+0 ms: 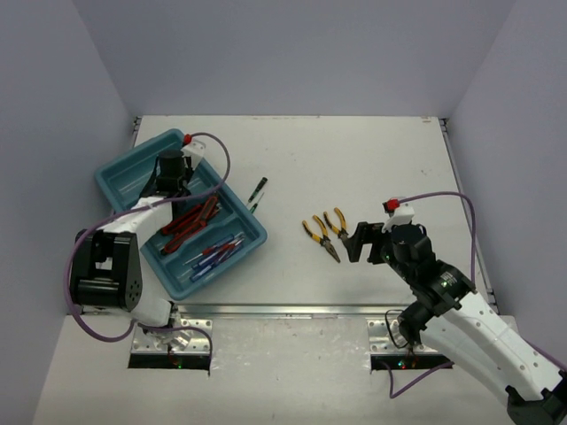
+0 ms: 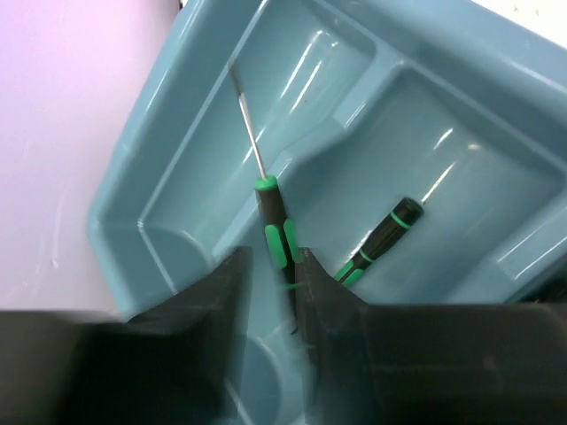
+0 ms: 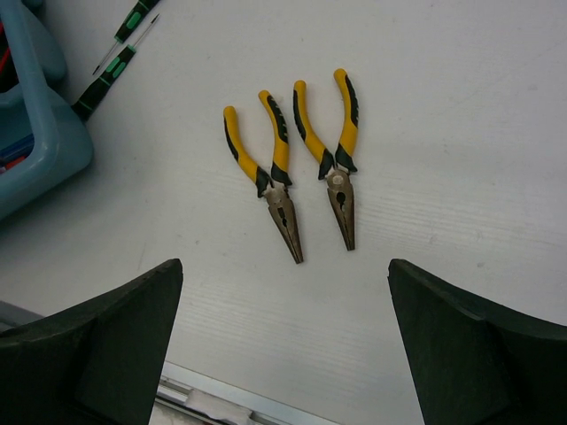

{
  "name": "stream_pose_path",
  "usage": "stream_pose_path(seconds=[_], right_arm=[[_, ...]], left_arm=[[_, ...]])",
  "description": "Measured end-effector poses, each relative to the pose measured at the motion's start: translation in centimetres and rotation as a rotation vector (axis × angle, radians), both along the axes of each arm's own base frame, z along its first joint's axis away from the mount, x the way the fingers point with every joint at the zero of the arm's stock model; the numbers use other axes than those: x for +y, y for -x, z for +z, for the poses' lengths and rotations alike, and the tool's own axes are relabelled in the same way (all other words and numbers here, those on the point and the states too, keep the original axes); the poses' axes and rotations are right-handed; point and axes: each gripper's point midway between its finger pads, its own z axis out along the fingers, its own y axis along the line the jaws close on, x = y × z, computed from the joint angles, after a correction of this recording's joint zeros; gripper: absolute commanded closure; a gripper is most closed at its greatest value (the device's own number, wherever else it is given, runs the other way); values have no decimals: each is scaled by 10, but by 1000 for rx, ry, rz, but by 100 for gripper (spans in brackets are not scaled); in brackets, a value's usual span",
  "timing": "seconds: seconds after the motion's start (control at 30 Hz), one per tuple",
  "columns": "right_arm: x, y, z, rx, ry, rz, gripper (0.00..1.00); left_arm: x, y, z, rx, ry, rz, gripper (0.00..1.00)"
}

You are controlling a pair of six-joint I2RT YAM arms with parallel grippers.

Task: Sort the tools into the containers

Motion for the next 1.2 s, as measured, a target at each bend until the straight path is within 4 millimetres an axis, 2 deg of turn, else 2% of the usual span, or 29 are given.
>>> stream_pose_path(seconds=[0.13, 0.37, 0.4, 0.5, 0.57, 0.63, 0.7, 0.73, 0.8, 0.87, 0.93, 0.97, 1.03, 1.1, 1.2], right_arm=[[0, 0, 0, -2, -1, 0, 3], [0, -1, 0, 1, 0, 0, 3], [0, -1, -1, 2, 1, 0, 3], [1, -1, -1, 3, 3, 0, 3], [1, -1, -1, 3, 2, 1, 3], [1, -2, -1, 3, 2, 1, 3], [1, -2, -1, 3, 3, 0, 3], [1, -2, -2, 4, 4, 0, 3], [0, -2, -2, 3, 5, -1, 4], [0, -2, -1, 0, 5, -4, 4], [0, -2, -1, -1, 4, -3, 4], [0, -2, -1, 0, 4, -3, 4], [0, -2, -2, 0, 5, -3, 4], [0, -2, -3, 4, 7, -2, 4], [0, -2, -5, 10, 11, -1, 4]], left_arm=[[0, 2, -2, 6, -5, -10, 45], [-3, 1, 6, -14, 8, -16, 0], [-3, 0, 9, -15, 17, -12, 0], [-14, -15, 38, -50, 94, -10, 0], [-26, -36, 76, -123, 161, -26, 0], [-52, -58, 115, -185, 221, -70, 0], [-91, -75, 143, -212, 262, -141, 1], [-114, -81, 150, -209, 283, -184, 3], [-161, -92, 151, -163, 327, -258, 8], [-209, -100, 134, -69, 385, -342, 15], [-245, -103, 106, 29, 435, -405, 19], [-256, -102, 84, 99, 449, -419, 20], [-268, -98, 34, 250, 476, -425, 21], [-271, -89, -14, 386, 490, -412, 21], [-269, -66, -70, 566, 506, -382, 21]])
